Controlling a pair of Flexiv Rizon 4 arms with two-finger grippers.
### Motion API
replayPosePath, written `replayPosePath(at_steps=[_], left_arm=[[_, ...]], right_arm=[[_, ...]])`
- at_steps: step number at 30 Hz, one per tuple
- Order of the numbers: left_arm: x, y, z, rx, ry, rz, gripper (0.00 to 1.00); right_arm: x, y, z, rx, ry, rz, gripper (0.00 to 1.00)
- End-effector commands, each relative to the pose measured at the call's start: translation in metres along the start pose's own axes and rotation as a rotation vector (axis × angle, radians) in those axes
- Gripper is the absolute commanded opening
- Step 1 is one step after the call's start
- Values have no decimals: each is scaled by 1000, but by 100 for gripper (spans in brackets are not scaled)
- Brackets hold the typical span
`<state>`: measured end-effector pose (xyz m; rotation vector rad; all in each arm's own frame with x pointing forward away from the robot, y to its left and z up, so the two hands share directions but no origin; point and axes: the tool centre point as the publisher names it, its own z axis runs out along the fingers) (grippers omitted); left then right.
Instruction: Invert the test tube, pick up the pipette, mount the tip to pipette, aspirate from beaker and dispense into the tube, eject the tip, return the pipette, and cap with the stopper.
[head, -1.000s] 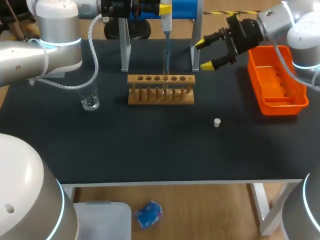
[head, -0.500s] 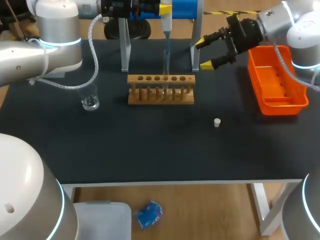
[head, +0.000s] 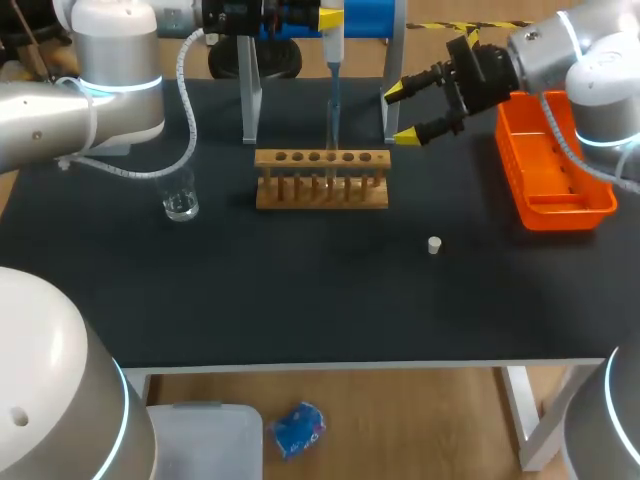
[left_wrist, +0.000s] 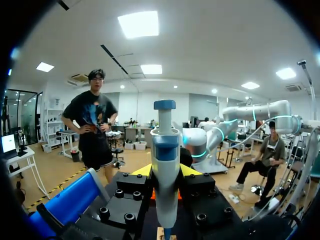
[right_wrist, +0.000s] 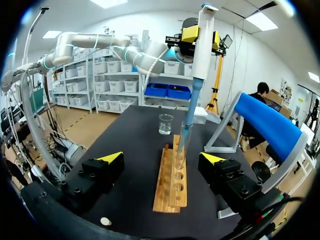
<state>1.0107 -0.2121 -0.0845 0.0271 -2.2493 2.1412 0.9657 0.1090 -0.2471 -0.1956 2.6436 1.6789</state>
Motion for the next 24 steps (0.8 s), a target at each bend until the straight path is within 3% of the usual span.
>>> replayPosePath(at_steps=[1, 24], left_arm=[[0, -1, 0, -3, 1, -1, 0], [7, -11, -2, -16, -4, 48, 0]], right_arm=[[0, 0, 0, 0, -1, -1, 100], [0, 0, 0, 0, -1, -1, 100]])
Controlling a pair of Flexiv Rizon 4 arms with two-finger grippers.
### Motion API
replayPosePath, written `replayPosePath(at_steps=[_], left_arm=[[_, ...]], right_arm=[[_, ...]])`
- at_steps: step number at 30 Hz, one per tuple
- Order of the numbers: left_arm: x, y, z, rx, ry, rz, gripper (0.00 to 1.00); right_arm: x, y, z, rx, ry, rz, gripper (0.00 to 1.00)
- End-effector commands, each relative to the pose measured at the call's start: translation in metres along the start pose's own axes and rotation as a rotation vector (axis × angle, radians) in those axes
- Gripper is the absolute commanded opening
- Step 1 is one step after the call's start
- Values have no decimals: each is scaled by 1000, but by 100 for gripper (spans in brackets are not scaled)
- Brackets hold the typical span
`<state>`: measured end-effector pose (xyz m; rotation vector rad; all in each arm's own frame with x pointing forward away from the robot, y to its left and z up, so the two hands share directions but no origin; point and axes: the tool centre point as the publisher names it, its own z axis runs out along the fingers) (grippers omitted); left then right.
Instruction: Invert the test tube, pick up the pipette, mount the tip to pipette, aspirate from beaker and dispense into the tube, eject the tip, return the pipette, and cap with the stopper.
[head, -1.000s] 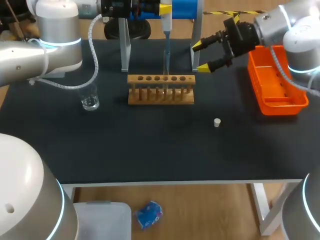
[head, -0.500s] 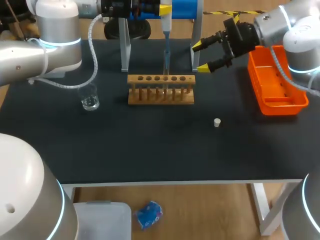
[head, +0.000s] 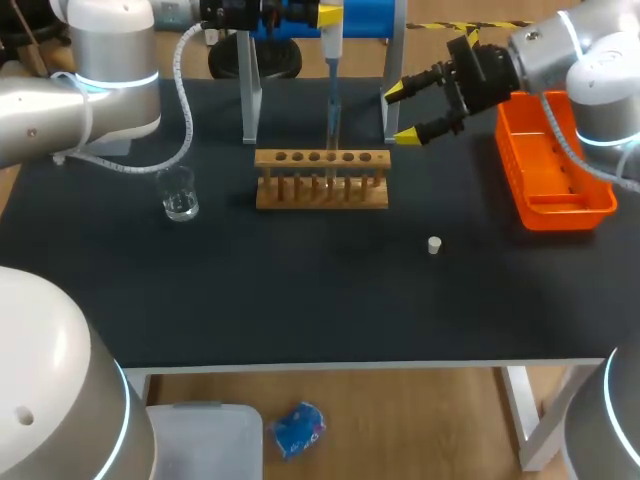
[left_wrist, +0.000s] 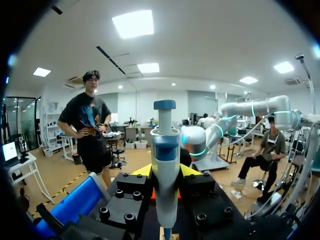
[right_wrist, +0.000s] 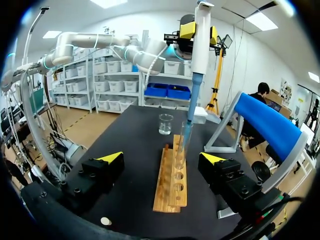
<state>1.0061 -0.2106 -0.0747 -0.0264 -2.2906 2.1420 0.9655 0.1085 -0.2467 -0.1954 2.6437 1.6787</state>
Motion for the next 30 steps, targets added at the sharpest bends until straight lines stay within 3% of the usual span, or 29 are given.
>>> replayPosePath(at_steps=[1, 30], left_arm=[[3, -3, 1, 2, -4, 2, 0], [11, -35, 1, -12, -5, 40, 0]], right_arm=[[0, 0, 0, 0, -1, -1, 100], [0, 0, 0, 0, -1, -1, 100]])
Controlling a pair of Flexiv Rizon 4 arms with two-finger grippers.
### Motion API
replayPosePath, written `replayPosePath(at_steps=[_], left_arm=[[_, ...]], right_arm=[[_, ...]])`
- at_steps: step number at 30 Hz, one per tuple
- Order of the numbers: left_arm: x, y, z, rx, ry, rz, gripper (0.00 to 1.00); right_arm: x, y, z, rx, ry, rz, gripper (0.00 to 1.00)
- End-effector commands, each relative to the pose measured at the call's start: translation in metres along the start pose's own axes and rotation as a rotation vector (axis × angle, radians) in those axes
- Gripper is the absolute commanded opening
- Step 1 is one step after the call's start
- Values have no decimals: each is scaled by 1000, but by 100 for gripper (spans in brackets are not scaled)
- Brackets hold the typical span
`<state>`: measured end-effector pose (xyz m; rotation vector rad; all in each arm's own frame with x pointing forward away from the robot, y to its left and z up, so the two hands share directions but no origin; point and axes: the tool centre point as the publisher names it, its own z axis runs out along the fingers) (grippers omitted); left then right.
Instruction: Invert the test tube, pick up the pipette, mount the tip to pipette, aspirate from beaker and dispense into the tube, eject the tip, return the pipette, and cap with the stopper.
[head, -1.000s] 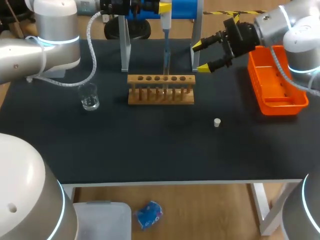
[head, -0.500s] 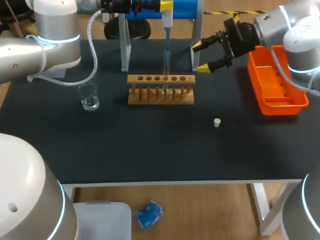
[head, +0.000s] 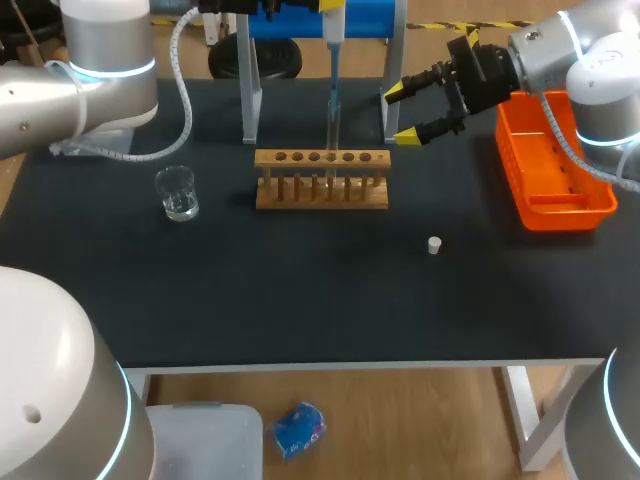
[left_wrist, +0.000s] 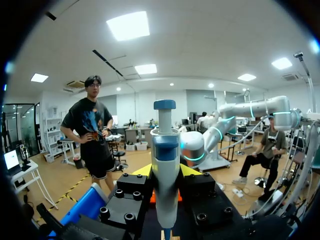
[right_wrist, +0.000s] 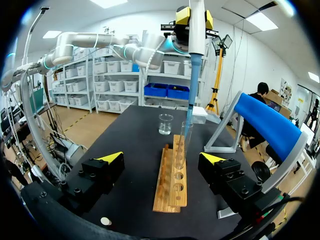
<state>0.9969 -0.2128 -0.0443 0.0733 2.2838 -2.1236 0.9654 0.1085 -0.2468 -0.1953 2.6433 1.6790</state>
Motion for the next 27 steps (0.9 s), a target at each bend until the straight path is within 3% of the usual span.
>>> replayPosePath(at_steps=[1, 13, 27], left_arm=[[2, -6, 1, -7, -3, 0, 0], [4, -19, 1, 10, -4, -2, 0], [17, -64, 4, -18, -5, 2, 0]], right_arm=[[0, 0, 0, 0, -1, -1, 100], [0, 0, 0, 0, -1, -1, 100], [0, 0, 0, 0, -1, -1, 100]])
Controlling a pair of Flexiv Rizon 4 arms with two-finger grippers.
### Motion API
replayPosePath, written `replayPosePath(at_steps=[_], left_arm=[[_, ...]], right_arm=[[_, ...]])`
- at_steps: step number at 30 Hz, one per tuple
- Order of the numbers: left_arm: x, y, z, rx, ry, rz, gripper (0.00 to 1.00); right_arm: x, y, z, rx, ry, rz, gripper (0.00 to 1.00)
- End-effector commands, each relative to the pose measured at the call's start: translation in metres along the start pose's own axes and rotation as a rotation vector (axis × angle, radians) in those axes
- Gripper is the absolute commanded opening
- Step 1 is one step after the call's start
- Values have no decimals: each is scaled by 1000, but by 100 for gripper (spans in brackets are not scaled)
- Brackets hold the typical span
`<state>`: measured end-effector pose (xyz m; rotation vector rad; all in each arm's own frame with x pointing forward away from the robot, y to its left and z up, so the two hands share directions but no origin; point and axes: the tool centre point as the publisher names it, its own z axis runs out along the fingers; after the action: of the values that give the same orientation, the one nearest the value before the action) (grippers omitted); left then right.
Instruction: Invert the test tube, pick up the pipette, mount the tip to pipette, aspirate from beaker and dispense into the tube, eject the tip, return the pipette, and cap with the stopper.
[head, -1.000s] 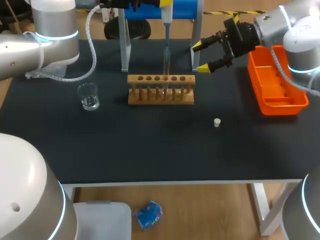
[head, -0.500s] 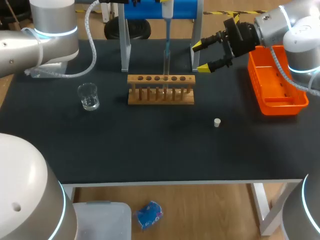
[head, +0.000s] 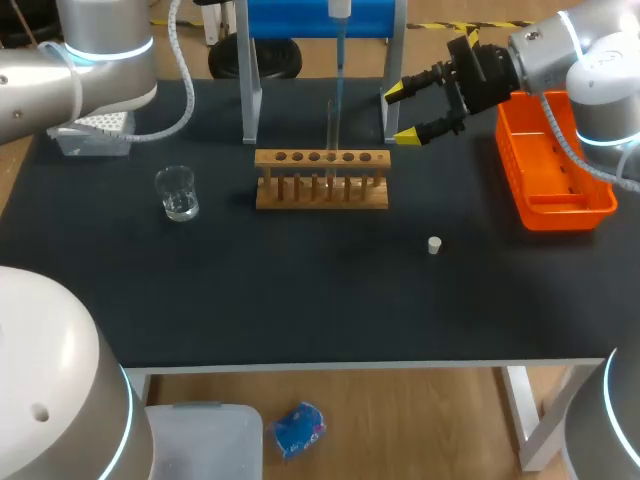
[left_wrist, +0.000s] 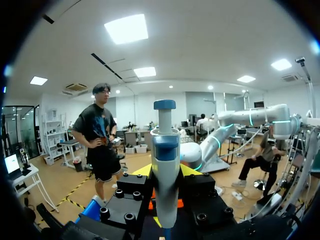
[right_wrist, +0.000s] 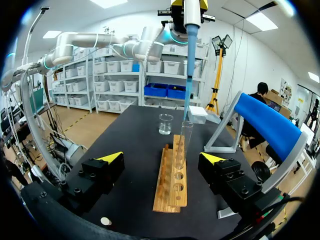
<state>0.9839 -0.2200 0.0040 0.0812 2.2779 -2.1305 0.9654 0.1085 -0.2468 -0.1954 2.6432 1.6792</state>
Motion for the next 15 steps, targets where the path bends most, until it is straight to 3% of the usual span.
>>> replayPosePath(at_steps=[1, 9, 15], left_arm=[[8, -19, 2, -30, -8, 0, 0], [24, -50, 7, -33, -5, 13, 0], [51, -65, 13, -57, -15, 27, 0]], right_arm=[[0, 0, 0, 0, -1, -1, 100], [0, 0, 0, 0, -1, -1, 100], [0, 0, 0, 0, -1, -1, 100]])
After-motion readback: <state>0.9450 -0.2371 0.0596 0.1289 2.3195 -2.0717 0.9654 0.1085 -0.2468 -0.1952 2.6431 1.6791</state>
